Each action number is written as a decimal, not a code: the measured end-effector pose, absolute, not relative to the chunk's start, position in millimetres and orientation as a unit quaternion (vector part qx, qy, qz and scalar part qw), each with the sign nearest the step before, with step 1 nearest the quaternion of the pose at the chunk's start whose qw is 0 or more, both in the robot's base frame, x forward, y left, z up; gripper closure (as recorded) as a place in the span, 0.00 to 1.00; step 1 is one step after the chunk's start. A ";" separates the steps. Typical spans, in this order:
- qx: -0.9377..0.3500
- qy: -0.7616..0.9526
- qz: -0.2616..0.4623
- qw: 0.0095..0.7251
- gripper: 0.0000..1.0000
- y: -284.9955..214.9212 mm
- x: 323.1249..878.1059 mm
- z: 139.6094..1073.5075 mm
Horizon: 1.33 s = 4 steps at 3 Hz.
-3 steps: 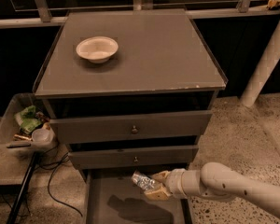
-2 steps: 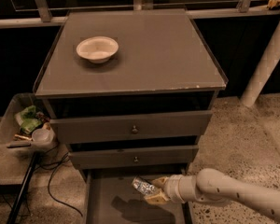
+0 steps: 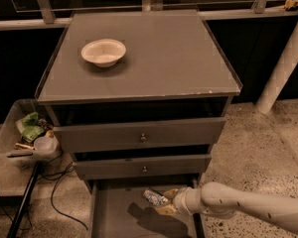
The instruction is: Place redbull can into bottom drawer
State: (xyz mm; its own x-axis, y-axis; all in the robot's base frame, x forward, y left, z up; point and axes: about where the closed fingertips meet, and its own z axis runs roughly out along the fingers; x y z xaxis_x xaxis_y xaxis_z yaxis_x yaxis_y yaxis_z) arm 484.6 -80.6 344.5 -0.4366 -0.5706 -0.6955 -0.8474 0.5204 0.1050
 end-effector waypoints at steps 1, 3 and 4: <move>-0.434 0.817 0.227 0.305 1.00 -80.6 484.6 344.5; -0.444 0.808 0.232 0.309 1.00 -81.0 507.1 310.0; -0.465 0.786 0.237 0.333 1.00 -86.8 517.8 290.4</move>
Offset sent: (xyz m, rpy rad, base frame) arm 0.0268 0.0009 -0.0359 0.0078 0.0293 0.0075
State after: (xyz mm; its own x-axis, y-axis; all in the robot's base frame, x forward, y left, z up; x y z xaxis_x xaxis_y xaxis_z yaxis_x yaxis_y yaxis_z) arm 517.8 -86.8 290.4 -0.3472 -0.5721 -0.7431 -0.8878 0.4557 0.0640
